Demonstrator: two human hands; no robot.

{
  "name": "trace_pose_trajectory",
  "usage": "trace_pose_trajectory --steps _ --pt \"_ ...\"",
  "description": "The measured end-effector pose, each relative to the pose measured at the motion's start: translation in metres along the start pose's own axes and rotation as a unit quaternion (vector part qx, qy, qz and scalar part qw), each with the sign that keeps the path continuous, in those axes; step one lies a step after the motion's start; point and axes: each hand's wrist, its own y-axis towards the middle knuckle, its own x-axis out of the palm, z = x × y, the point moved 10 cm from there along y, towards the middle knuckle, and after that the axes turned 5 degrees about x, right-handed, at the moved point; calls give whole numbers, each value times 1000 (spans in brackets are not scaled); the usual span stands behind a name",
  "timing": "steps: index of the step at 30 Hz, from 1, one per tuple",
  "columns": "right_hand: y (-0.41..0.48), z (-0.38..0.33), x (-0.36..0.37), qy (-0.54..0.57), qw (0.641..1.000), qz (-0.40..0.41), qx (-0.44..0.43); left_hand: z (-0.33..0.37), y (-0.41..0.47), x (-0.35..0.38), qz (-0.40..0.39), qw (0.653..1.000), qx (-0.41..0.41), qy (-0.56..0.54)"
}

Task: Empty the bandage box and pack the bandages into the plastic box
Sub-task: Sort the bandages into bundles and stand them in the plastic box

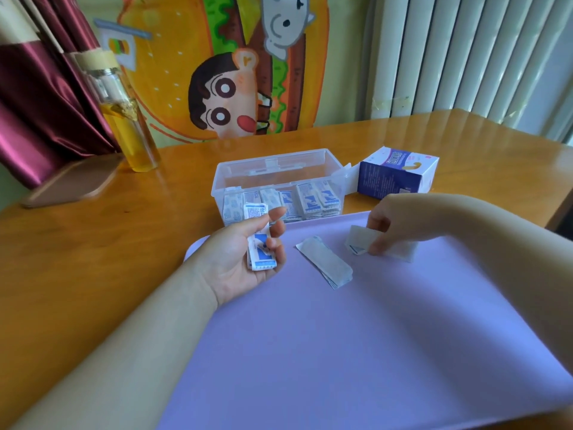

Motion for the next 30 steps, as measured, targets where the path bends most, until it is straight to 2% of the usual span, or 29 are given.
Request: trace_pose_trajectory --steps 3,6,8,10,12,14,17,19,21,23,24,25,27,28,29,30 --pt "-2 -2 -2 8 1000 13 8 0 0 -1 6 1000 -3 2" --pt "-16 -11 -24 130 988 88 -7 -3 0 0 3 1000 -8 8" --pt "-33 -39 -49 225 956 162 -91 -6 -3 4 -8 1000 -18 15" --pt "-55 -84 -63 251 919 209 -220 -11 -6 11 -27 999 -36 24" --pt "-72 -125 -57 175 891 278 -313 -11 -11 21 -53 997 -45 18" --pt "-72 -145 -36 119 876 314 -346 -7 -14 21 -48 998 -40 -5" --pt "-60 -147 -12 126 898 246 -342 2 -10 12 -13 1000 -8 -18" --pt "-58 -141 -9 201 900 184 -341 2 -9 11 -17 1000 -5 -9" --pt "-57 -128 -23 323 874 153 -330 -1 -10 16 -39 999 -18 -2" --pt "-49 -99 -42 431 844 165 -273 -5 -12 22 -60 997 -36 -18" --pt "-42 -80 -48 445 849 172 -227 -6 -13 23 -64 997 -42 -30" --pt "-36 -64 -51 402 880 174 -182 -6 -13 22 -62 996 -45 -40" --pt "-22 -38 -37 165 975 105 -107 -5 -11 19 -52 996 -44 -50" --pt "-16 -24 -23 51 995 54 -69 -5 -10 16 -42 997 -42 -53" --pt "-13 -8 -11 -17 999 12 -37 -6 -8 13 -31 997 -44 -60" --pt "-12 1 -4 -30 999 -13 -16 -6 -7 10 -19 996 -47 -74"
